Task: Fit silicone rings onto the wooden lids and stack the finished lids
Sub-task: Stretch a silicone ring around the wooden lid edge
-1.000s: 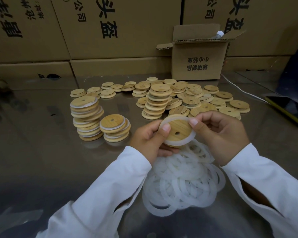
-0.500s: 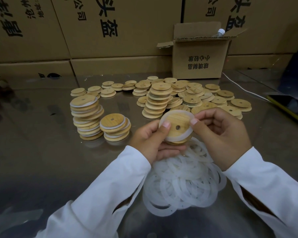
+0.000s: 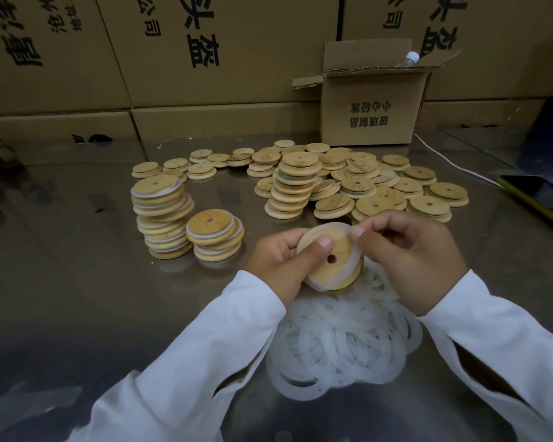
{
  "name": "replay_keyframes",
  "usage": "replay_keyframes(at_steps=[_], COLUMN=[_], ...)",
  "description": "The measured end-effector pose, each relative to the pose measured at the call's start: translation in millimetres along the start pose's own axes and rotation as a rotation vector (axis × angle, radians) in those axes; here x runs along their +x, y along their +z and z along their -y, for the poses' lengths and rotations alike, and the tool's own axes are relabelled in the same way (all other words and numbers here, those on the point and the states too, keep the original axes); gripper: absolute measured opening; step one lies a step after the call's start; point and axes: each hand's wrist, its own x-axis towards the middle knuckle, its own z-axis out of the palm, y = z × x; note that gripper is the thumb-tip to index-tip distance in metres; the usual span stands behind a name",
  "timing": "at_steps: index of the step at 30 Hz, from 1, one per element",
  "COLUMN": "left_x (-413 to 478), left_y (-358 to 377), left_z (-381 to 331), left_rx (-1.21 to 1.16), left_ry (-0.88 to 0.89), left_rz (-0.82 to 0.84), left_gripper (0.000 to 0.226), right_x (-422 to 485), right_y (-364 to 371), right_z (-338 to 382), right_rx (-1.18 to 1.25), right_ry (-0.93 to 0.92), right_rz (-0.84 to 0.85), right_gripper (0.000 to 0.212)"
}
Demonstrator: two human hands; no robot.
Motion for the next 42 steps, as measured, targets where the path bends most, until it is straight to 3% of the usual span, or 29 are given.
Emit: replay_keyframes(at_steps=[9,28,40,42], left_x=[-0.1,3.4,0.7,0.6], left_y=[-1.5,-4.0,0.3,0.9], left_z=[-6.5,-2.7,-2.6,-1.4], left_rx=[0.042,-0.118,0.028,0.054], left_ry=[0.084,0.03,0.114,0.117], left_rz=[-0.023,-0.025,-0.085,-0.1], left_gripper=[0.033,0.033,0.033,0.023], right_x=[0.6,0.8,-3.4,-3.8], right_y=[-1.2,-0.9,-0.2,1.7], right_z=[3.5,7.6,5.6,3.5], right_rx=[0.006,-0.08,-0.038,-0.121], right_ry=[0.044,-0.027,-0.015,-0.049], right_rz=[0.044,0.044,0.0,-0.036], right_gripper=[0.022,0.018,0.017,0.012])
